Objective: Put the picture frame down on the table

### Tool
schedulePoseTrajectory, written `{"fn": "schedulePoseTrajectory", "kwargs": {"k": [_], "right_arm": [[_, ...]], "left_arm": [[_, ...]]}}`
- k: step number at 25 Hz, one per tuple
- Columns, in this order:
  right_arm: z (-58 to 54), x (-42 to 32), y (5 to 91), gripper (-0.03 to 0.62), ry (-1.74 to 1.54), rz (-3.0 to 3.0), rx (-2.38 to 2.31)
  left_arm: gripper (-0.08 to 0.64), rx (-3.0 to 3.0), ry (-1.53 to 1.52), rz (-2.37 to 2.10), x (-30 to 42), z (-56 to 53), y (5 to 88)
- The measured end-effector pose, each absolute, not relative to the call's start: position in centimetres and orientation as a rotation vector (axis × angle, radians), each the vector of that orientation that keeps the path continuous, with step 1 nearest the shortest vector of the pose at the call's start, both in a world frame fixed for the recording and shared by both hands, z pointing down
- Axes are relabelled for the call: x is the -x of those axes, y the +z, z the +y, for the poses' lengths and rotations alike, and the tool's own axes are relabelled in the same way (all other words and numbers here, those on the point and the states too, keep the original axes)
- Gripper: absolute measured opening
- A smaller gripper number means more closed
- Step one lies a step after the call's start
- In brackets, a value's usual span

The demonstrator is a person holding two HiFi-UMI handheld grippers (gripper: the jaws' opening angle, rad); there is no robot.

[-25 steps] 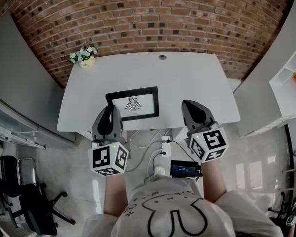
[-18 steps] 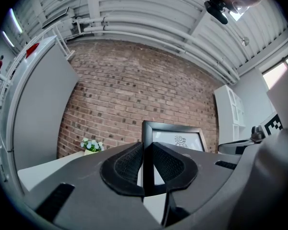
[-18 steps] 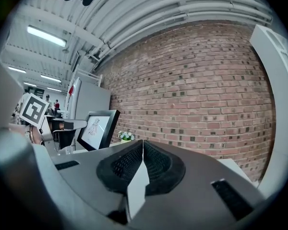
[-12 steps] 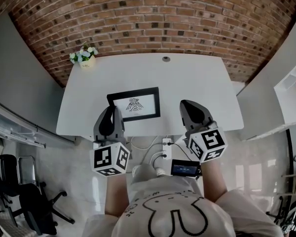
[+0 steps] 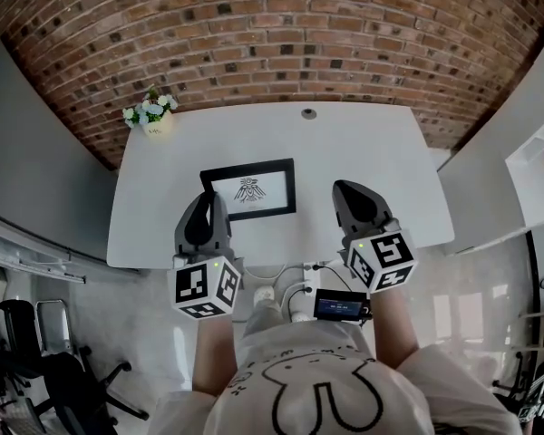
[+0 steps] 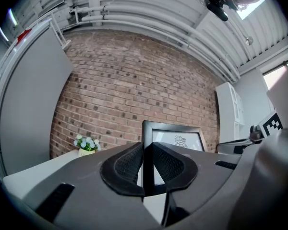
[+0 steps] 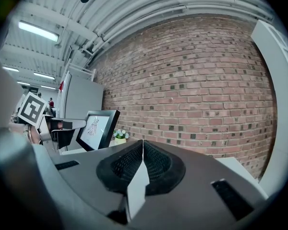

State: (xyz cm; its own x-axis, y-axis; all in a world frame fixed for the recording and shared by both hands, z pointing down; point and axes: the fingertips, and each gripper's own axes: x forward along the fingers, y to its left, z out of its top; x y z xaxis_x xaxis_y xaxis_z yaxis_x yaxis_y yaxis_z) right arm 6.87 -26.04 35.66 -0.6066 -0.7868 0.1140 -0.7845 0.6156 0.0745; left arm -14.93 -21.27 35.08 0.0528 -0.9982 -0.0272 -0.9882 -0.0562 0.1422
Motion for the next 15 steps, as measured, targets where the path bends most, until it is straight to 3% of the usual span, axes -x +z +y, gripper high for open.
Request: {"fn": "schedulePoseTrajectory", "kwargs": {"k": [15], "right_arm": [[-34.4, -4.4, 37.6, 0.018, 0.04, -2.618, -1.373]], "left_arm": [[0.072, -2.219, -0.124, -2.01, 18.1, -30.4, 37.2]]}}
